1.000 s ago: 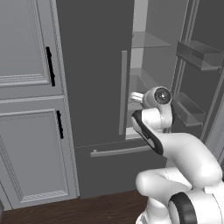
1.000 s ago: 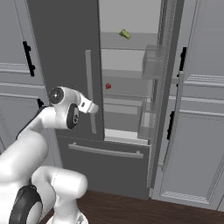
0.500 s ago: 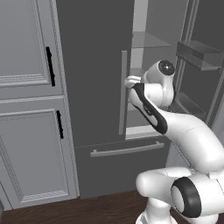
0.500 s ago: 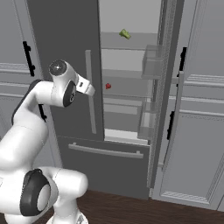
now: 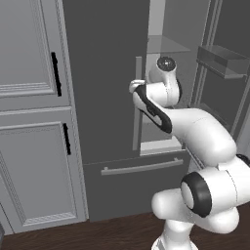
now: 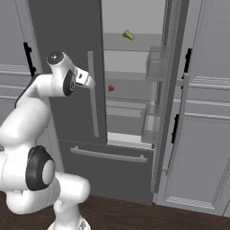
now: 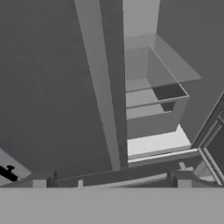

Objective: Take the strawberry from the fridge and place it on top of the pancake, located on the dining counter.

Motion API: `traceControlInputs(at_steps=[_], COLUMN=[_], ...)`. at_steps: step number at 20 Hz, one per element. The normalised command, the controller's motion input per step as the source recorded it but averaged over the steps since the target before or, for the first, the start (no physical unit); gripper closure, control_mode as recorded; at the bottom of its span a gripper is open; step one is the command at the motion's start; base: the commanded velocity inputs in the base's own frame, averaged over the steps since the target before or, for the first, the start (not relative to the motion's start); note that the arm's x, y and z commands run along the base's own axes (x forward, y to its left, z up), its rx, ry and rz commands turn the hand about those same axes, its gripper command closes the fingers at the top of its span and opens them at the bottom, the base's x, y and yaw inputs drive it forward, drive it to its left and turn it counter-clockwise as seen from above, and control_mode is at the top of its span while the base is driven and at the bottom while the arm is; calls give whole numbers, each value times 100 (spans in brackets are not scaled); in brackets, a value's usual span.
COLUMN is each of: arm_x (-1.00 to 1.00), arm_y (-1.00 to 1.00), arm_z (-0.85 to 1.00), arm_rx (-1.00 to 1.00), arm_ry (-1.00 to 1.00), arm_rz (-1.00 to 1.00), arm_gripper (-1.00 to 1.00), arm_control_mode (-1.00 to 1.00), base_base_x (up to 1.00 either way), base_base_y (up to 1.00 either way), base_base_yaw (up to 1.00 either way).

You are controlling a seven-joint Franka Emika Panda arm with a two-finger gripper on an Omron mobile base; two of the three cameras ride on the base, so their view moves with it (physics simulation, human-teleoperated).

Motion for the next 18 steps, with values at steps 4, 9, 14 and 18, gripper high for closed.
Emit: traceControlInputs(at_steps=[4,9,14,18], arm_x=[52,72,73,40], arm_y=[4,-11,-13,-4], arm_z=[0,0,-5,-22], arm_rx=[-6,0,0,-6], arm_ry=[0,0,6,10], arm_rz=[4,13,6,-9], arm_gripper=[-100,-100,-100,-100], arm_control_mode=[-100,-100,-100,-100], base_base_x=[0,0,0,0], base_base_y=[0,0,0,0], base_base_yaw=[0,0,0,0])
